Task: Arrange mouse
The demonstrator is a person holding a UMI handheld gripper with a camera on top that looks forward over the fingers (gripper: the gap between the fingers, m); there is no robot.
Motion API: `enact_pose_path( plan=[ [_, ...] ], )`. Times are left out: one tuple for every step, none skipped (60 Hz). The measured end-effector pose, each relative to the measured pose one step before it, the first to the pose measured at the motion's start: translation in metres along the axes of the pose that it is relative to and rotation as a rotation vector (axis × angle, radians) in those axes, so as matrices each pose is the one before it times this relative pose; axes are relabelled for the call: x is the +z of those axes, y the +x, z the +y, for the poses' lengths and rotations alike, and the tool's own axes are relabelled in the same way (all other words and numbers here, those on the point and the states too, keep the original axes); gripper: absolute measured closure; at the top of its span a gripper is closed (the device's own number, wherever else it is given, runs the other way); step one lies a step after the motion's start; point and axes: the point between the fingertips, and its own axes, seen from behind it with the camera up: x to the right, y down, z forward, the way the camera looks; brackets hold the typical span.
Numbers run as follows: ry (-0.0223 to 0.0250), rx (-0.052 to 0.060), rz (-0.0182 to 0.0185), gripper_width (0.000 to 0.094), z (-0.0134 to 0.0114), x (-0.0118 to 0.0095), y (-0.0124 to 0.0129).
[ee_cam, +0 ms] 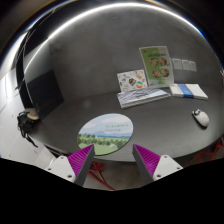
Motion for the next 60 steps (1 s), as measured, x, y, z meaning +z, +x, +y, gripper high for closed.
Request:
enact_pose_path(
  plan=[
    [0.00393,0.0082,0.00339,0.0111,-0.0006,0.00067,-0.00058],
    [0.00217,0.0066,0.00368,0.011,-0.00007,0.00067,-0.00092],
    [0.00121,0.0048,0.00349,0.0111,-0.0004,0.00109,-0.00107],
    [-0.00006,0.0036,0.00525,0.011,-0.00018,0.00104,-0.00069],
    [0.00044,0.0004,0.01419,0.0112,-0.00097,-0.00129,0.00966],
    [-0.00611,0.0031,0.0098,0.0112,0.00611,-0.00132,-0.0133],
    [-0.00586,0.0006,0.01366,0.0112,0.00227,-0.00106,0.00007],
    [-0.00452,0.0002,0.01608,0.0112,0.0016,-0.00127,0.00078],
    [-0.00119,0.0005,0.01562,0.0111,0.00057,-0.00158,0.00141],
    [0.0016,0.0005,0.0141,0.0112,-0.00018,-0.00154,0.00197],
    [0.00184,0.0006,0.01266,0.0111,-0.00038,-0.00179,0.00253],
    [0.00149,0.0009,0.01154,0.0112,-0.00052,-0.0019,0.00269],
    [0.00071,0.0013,0.00996,0.0112,-0.00029,-0.00192,0.00302],
    [0.0008,0.0014,0.00888,0.0113,-0.0006,-0.00201,0.00374],
    [0.00158,0.0011,0.00765,0.0112,-0.00095,-0.00171,0.00428],
    [0.00315,0.0009,0.00847,0.0113,-0.001,-0.00209,0.00525],
    [0.00368,0.0005,0.01018,0.011,-0.00174,-0.0016,0.00628],
    [0.00451,0.001,0.01303,0.0113,-0.00146,-0.00112,0.00785],
    [0.00449,0.0007,0.01287,0.0113,-0.00147,-0.00115,0.00808],
    [0.00472,0.001,0.01376,0.0113,-0.00155,-0.00063,0.00874],
    [0.00438,0.0008,0.01384,0.0114,-0.00154,-0.00008,0.00924],
    [0.00395,0.0003,0.01453,0.0114,-0.00155,0.00012,0.00975],
    [0.00268,0.0,0.01464,0.0113,-0.00145,0.00031,0.01029],
    [0.0024,-0.0003,0.01535,0.0114,-0.00118,0.00046,0.01061],
    [0.00055,-0.0007,0.01648,0.0113,-0.0019,0.00037,0.01174],
    [0.00298,-0.0023,0.01611,0.0114,-0.00163,0.00116,0.0118],
    [0.0041,-0.0028,0.01533,0.0115,-0.00234,0.00161,0.01194],
    [0.005,-0.0049,0.01462,0.0112,-0.00255,0.00191,0.0122],
    [0.00461,-0.0068,0.01426,0.011,-0.00234,0.00242,0.0122],
    [0.0039,-0.008,0.01423,0.011,-0.00219,0.00246,0.01206],
    [0.00381,-0.0092,0.01374,0.011,-0.00192,0.00279,0.01223],
    [0.0043,-0.0099,0.01337,0.0111,-0.00228,0.0037,0.01231],
    [0.00466,-0.0101,0.01288,0.0111,-0.00157,0.0044,0.0121],
    [0.00461,-0.0091,0.01198,0.0111,-0.00155,0.00491,0.01231],
    [0.00407,-0.0083,0.00977,0.0111,-0.00162,0.0052,0.01133],
    [0.00314,-0.0078,0.00717,0.0111,-0.00147,0.00537,0.01103],
    [0.00198,-0.0065,0.00457,0.0112,-0.00109,0.00587,0.01052],
    [0.00068,-0.0051,0.00329,0.0118,-0.00101,0.00616,0.00998],
    [-0.00168,-0.0031,0.00252,0.012,-0.00067,0.0064,0.00958],
    [-0.00254,-0.0002,0.00119,0.012,-0.00071,0.00639,0.00895],
    [-0.00222,0.0006,-0.00116,0.012,-0.00081,0.00598,0.00824],
    [-0.00099,-0.0001,-0.0034,0.0118,-0.00105,0.00608,0.00758],
    [0.00038,-0.0014,-0.00487,0.0116,-0.00158,0.00592,0.00679],
    [0.00194,-0.0029,-0.00649,0.0118,-0.0019,0.00569,0.00575],
    [0.00191,-0.0042,-0.00786,0.0119,-0.00171,0.00524,0.00525],
    [0.00071,-0.006,-0.00788,0.0116,-0.00166,0.00578,0.00488],
    [-0.00225,-0.0081,-0.00736,0.0116,-0.00077,0.00517,0.00421],
    [-0.00516,-0.0107,-0.00698,0.0117,0.00004,0.00498,0.00387],
    [-0.00531,-0.013,-0.00784,0.0117,0.00006,0.00462,0.00308],
    [-0.00226,-0.0143,-0.00911,0.0117,-0.00057,0.00461,0.00276],
    [0.00166,-0.0129,-0.00907,0.0118,-0.00135,0.00448,0.00197],
    [0.00306,-0.01,-0.00857,0.0118,-0.00182,0.00412,0.00188],
    [0.00165,-0.005,-0.00717,0.0117,-0.00148,0.00383,0.00137],
    [0.00053,0.0001,-0.00716,0.012,-0.00089,0.00361,0.00084],
    [0.00116,0.0044,-0.00858,0.012,-0.00098,0.00372,0.00039],
    [-0.00045,0.0078,-0.00926,0.0121,-0.00041,0.00347,0.00015],
    [-0.00391,0.0093,-0.00947,0.0125,0.00012,0.00338,-0.00029],
    [-0.00727,0.0101,-0.01089,0.0125,0.00047,0.00348,-0.00035],
    [0.00253,0.0128,-0.01431,0.0122,-0.00141,0.00289,-0.00169],
    [0.00523,0.0162,-0.01275,0.014,-0.00163,0.0026,-0.00123]
  ],
)
